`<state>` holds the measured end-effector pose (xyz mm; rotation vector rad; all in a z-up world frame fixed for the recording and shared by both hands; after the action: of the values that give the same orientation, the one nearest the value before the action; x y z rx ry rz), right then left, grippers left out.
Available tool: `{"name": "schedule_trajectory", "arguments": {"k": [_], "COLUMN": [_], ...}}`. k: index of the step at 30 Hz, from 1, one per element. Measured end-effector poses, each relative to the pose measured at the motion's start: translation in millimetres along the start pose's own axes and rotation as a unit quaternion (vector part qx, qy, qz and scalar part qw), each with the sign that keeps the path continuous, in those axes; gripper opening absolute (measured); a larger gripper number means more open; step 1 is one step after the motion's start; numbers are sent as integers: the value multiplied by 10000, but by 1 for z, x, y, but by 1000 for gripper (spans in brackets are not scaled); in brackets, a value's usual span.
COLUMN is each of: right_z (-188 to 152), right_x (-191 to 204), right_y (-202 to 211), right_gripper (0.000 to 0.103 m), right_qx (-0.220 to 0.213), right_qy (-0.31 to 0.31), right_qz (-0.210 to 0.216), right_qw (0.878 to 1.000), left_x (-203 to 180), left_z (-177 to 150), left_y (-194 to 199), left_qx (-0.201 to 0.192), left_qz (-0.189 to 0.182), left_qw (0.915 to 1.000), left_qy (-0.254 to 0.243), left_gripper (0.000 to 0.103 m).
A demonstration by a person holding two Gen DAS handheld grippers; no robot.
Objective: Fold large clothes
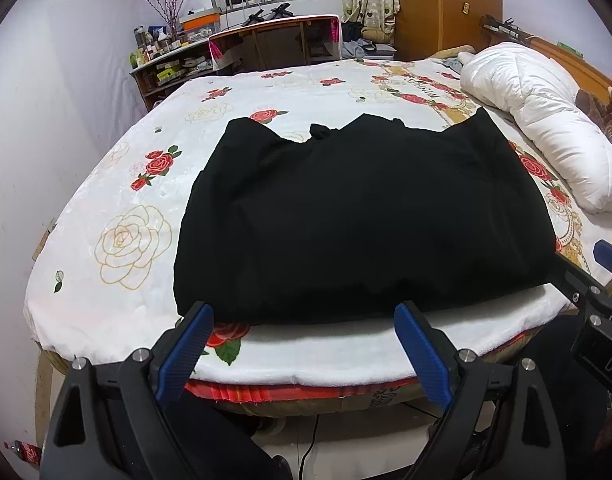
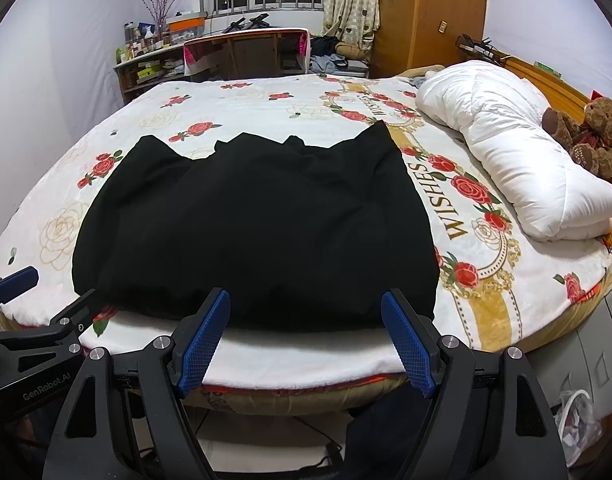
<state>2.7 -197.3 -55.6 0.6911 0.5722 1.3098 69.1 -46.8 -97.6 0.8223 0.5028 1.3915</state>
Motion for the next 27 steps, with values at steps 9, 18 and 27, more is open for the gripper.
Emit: {"name": "schedule_trajectory", "arguments": {"k": [9, 18, 27], "right_z": [0, 0, -2], "right_x": [0, 0, 3], "right_y": [0, 0, 0], "right_gripper": [78, 78, 78], "right_qx": [2, 4, 11], "right_qy": [4, 3, 18], "right_qz": [3, 4, 12], "right_qw": [10000, 10000, 10000], "left_x": [0, 1, 1], "left_z": [0, 0, 0], "left_y": [0, 0, 1], "left_qx": [-3, -2, -7], "left_qz": [7, 8, 13], "left_qw": [10000, 10000, 10000], "left_qy": [0, 12, 11], "left_gripper": [93, 93, 93]}}
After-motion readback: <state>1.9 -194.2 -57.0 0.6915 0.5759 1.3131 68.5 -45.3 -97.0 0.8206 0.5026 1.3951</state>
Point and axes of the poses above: each gripper's, at about its wrist camera, not at the fingertips, and y roughly against the way its jaws point, x to its left, z to its top, the point moved 8 cm from there along -y, roughly the way its jaws point, and after that the axes turned 2 degrees about z, right-handed, at the moved point
